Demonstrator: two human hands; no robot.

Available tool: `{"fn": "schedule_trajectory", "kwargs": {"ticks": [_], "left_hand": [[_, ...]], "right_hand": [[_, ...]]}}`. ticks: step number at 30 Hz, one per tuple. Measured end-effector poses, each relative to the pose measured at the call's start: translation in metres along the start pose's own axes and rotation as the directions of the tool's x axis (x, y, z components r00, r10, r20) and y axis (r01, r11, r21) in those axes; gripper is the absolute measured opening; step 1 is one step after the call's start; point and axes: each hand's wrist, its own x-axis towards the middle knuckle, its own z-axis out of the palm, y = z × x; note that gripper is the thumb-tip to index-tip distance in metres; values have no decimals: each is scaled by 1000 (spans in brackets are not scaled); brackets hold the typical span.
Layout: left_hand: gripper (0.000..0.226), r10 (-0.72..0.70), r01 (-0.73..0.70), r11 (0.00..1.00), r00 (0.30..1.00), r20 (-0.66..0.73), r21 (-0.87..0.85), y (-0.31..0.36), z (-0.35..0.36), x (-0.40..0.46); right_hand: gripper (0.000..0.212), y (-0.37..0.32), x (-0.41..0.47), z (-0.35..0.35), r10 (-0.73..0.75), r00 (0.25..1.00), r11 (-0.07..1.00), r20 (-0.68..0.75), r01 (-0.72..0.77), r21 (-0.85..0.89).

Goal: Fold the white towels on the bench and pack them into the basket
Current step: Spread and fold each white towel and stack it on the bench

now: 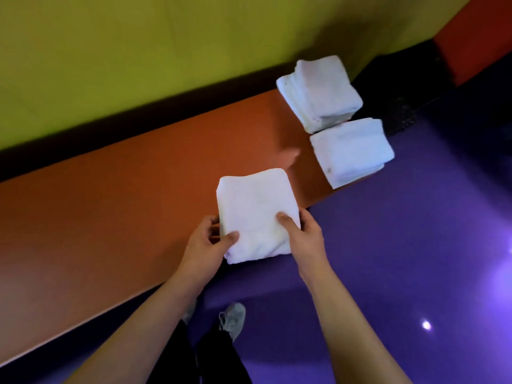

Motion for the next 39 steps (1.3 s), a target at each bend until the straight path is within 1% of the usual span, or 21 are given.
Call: {"fn": "schedule_trajectory", "kwargs": {"ticks": [5, 10, 13, 16, 18, 22, 24, 26, 28, 30, 31, 32, 33, 34, 35, 36, 37, 39], "left_hand": [[29, 1, -3, 1000, 997, 73, 20, 30, 69, 19], [30, 6, -22, 995, 986, 167, 94, 62, 120, 56], [27, 37, -73, 987, 969, 242, 143, 88, 151, 87], [30, 96, -169, 962, 944, 316, 213, 116, 181, 122], [29, 132, -248, 927, 919, 372, 283, 138, 201, 147], [40, 138, -355, 810, 889, 436, 466, 182, 238, 198], [43, 172, -416, 739, 877, 449, 530, 201, 257, 222], [47, 205, -471, 660, 862, 464, 585, 212, 275, 243], [55, 230, -516, 569, 848, 478, 640, 207, 288, 261], [60, 268, -567, 390, 824, 500, 726, 190, 296, 269], [60, 288, -585, 297, 808, 514, 754, 180, 298, 269], [58, 307, -596, 223, 794, 524, 772, 169, 299, 267], [54, 335, -601, 182, 782, 525, 779, 158, 300, 263], [49, 358, -598, 169, 778, 516, 784, 150, 301, 258], [45, 368, -588, 159, 781, 505, 793, 144, 301, 253], [44, 357, -570, 152, 794, 492, 808, 139, 303, 249], [44, 329, -542, 147, 816, 476, 827, 136, 304, 246], [46, 285, -489, 155, 854, 435, 858, 133, 307, 241]], "right_hand": [[23, -23, 26, -62, 5, 997, 1000, -71, -6, -10], [19, -43, 68, -104, 24, 991, 999, -130, -29, -38], [19, -58, 101, -127, 67, 981, 997, -182, -73, -26], [24, -70, 134, -146, 68, 972, 997, -223, -58, 50], [26, -74, 155, -158, 68, 965, 995, -255, -45, 93], [20, -78, 190, -174, 94, 943, 984, -319, -39, 174], [16, -81, 207, -178, 123, 935, 970, -333, -42, 238], [19, -77, 224, -180, 137, 927, 971, -350, -56, 231], [27, -70, 241, -183, 151, 908, 986, -392, -109, 128], [42, -63, 251, -184, 155, 885, 978, -439, -199, -57], [51, -62, 253, -186, 120, 875, 963, -469, -217, -159], [59, -60, 254, -188, 27, 868, 944, -496, -186, -274], [66, -60, 254, -191, -119, 859, 906, -498, -111, -409], [69, -60, 256, -194, -277, 846, 840, -455, -16, -542], [70, -60, 258, -197, -400, 838, 761, -372, 76, -645], [68, -60, 262, -199, -473, 838, 681, -272, 152, -716], [63, -59, 267, -202, -506, 845, 613, -172, 212, -761], [56, -54, 274, -205, -491, 871, 507, -15, 272, -818]]}}
